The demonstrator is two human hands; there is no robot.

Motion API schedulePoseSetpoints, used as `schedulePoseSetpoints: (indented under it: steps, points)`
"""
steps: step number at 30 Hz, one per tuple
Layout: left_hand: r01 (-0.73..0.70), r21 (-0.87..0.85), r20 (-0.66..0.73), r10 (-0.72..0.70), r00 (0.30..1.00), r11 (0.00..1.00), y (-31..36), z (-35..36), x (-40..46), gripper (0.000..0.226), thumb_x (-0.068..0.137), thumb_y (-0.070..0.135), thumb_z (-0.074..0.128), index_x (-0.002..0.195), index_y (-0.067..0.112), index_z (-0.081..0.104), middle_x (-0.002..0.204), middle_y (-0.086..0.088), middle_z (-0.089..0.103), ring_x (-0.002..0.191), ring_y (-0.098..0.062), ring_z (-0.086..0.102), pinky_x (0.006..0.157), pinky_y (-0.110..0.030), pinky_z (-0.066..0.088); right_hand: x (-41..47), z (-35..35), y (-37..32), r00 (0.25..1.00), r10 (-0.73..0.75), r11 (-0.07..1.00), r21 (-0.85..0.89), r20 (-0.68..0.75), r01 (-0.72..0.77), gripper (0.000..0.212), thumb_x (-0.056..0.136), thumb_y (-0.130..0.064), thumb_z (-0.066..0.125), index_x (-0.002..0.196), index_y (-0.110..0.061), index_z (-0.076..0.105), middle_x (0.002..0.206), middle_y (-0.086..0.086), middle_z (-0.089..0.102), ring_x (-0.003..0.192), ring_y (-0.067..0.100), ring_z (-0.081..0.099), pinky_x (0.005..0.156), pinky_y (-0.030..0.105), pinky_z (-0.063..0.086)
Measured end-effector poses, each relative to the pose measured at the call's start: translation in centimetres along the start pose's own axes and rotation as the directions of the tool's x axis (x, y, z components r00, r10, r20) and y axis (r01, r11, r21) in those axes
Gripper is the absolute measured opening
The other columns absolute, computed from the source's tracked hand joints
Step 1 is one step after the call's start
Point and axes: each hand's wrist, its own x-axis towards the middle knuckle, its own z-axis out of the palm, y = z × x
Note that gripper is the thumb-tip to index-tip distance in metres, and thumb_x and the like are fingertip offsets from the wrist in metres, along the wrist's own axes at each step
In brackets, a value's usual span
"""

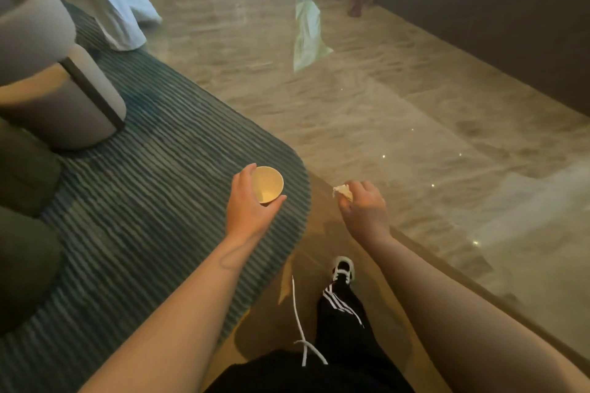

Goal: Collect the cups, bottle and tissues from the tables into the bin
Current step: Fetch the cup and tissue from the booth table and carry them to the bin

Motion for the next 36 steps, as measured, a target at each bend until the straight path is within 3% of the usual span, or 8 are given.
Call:
schedulePoseSetpoints:
  steps: [9,19,24,28,36]
  points:
    - [0.086,-0.002,-0.09,-0.086,0.992,0.996,2.3,9.0,21.2,0.08,0.071,0.041,0.079,0.136,0.019,0.037,0.132,-0.002,0.043,0.117,-0.018,0.043,0.091,-0.025,0.032,25.0,0.9,2.1,0.989,-0.077,0.994,0.083,0.13,0.067,0.029,0.093,-0.032,0.051,0.117,-0.018,0.056,0.113,0.006,0.057,0.098,0.025,0.054,0.079,0.034,0.045]
    - [0.2,0.01,-0.284,-0.189,0.94,0.98,3.5,10.8,40.6,0.081,0.068,0.034,0.083,0.134,0.016,0.04,0.13,-0.007,0.046,0.115,-0.024,0.047,0.088,-0.028,0.036,47.8,2.4,-1.6,0.941,-0.257,0.966,0.046,0.219,0.253,0.028,0.091,-0.031,0.054,0.114,-0.017,0.059,0.107,0.005,0.06,0.096,0.024,0.055,0.082,0.038,0.047]
    - [0.282,0.02,-0.339,-0.259,0.905,0.959,0.0,10.8,49.2,0.08,0.069,0.037,0.082,0.134,0.019,0.039,0.129,-0.005,0.046,0.111,-0.02,0.047,0.083,-0.031,0.038,57.8,6.7,-6.1,0.9,-0.337,0.941,0.062,0.278,0.333,0.026,0.091,-0.027,0.054,0.112,-0.013,0.06,0.105,0.01,0.06,0.094,0.029,0.056,0.082,0.044,0.048]
    - [0.313,-0.001,-0.38,-0.29,0.878,0.95,-4.2,9.9,58.7,0.08,0.069,0.035,0.081,0.134,0.016,0.039,0.128,-0.006,0.045,0.11,-0.022,0.048,0.084,-0.031,0.04,67.3,11.8,-11.2,0.871,-0.382,0.923,0.075,0.308,0.378,0.027,0.091,-0.026,0.055,0.113,-0.012,0.059,0.106,0.011,0.059,0.094,0.031,0.055,0.081,0.042,0.047]
    - [0.382,-0.002,-0.43,-0.346,0.834,0.924,-10.6,2.6,79.0,0.08,0.07,0.034,0.081,0.135,0.015,0.039,0.13,-0.008,0.046,0.112,-0.022,0.048,0.083,-0.031,0.042,87.0,20.0,-27.2,0.804,-0.463,0.881,0.093,0.374,0.464,0.028,0.09,-0.029,0.055,0.116,-0.017,0.057,0.111,0.008,0.058,0.095,0.03,0.057,0.077,0.035,0.044]
